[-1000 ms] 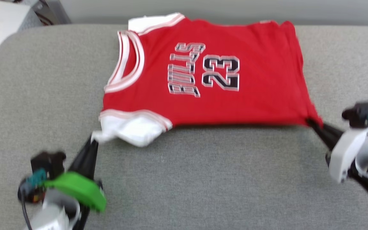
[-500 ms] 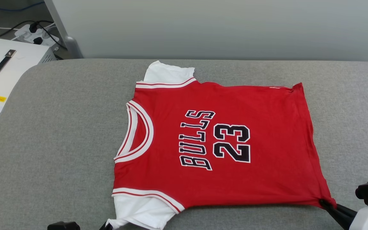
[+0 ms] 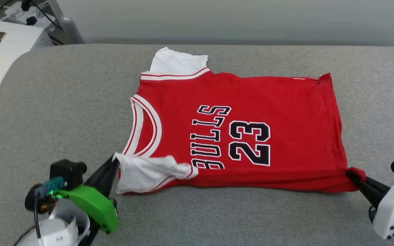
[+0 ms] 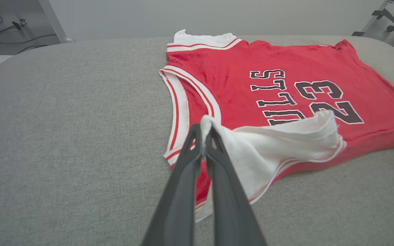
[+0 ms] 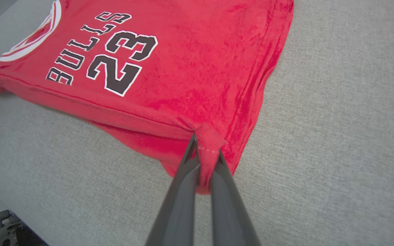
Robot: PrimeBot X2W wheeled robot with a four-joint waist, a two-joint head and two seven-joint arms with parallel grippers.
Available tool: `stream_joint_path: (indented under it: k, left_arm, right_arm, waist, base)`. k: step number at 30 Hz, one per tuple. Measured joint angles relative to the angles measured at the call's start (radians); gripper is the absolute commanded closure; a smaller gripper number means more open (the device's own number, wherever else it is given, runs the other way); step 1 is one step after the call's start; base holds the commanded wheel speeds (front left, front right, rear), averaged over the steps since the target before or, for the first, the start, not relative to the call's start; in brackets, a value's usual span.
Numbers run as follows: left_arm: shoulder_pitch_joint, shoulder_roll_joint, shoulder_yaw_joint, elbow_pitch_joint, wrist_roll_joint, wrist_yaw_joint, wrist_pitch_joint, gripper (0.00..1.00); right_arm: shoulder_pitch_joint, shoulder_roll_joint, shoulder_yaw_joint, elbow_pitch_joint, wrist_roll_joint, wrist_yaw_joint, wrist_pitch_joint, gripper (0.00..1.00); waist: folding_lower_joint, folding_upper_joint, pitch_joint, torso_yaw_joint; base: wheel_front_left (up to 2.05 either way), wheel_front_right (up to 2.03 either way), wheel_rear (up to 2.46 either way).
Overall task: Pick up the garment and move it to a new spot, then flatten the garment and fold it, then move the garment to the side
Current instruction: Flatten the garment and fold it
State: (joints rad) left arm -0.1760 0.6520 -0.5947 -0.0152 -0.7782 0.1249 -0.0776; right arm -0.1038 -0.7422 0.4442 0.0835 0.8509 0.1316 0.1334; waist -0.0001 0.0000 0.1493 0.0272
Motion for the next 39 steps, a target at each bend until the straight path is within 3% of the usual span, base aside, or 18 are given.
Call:
stream_joint_path:
  k: [6, 14, 25, 26, 27, 34, 39]
  left_arm:
    - [-0.215, -0.037, 0.002, 0.125, 0.013, -0.081, 0.014, 1.00]
    - [-0.422, -0.104, -0.038, 0.377, 0.080, -0.154, 0.001, 1.00]
    - [-0.479, -0.197, -0.086, 0.668, 0.066, -0.231, -0.058, 1.00]
    - [-0.480, -0.202, -0.085, 0.681, 0.061, -0.232, -0.067, 1.00]
    - [-0.482, -0.208, -0.086, 0.690, 0.057, -0.232, -0.075, 0.00]
    - [-0.509, -0.195, -0.087, 0.703, 0.056, -0.241, -0.093, 0.00]
    - [-0.582, -0.140, -0.091, 0.629, 0.035, -0.244, 0.032, 0.00]
  right_arm:
    - [-0.091, 0.030, -0.052, -0.016, -0.018, 0.000, 0.074, 1.00]
    - [-0.212, 0.058, -0.049, 0.041, -0.044, 0.000, 0.136, 1.00]
    - [-0.276, 0.103, 0.006, 0.154, -0.063, 0.000, 0.090, 1.00]
    - [-0.276, 0.106, 0.006, 0.159, -0.063, 0.000, 0.085, 0.69]
    - [-0.276, 0.109, 0.006, 0.167, -0.063, 0.000, 0.077, 0.00]
    - [-0.252, 0.105, -0.018, 0.141, -0.063, 0.000, 0.016, 0.00]
    - [-0.202, 0.099, -0.049, 0.110, -0.076, 0.000, -0.001, 0.00]
  waist:
    - [0.0000, 0.0000, 0.071, -0.008]
    - [0.0000, 0.0000, 0.178, -0.016]
    - [0.0001, 0.0000, 0.236, -0.027]
    - [0.0001, 0.0000, 0.232, -0.026]
    - [0.0001, 0.0000, 0.226, -0.025]
    - [0.0001, 0.0000, 0.172, -0.006]
    - [0.0001, 0.0000, 0.127, 0.010]
  base:
    - [0.00, 0.00, 0.00]
    - [0.00, 0.00, 0.00]
    - [0.00, 0.00, 0.00]
    - [0.00, 0.00, 0.00]
    - [0.00, 0.00, 0.00]
    - [0.00, 0.00, 0.00]
    - [0.00, 0.00, 0.00]
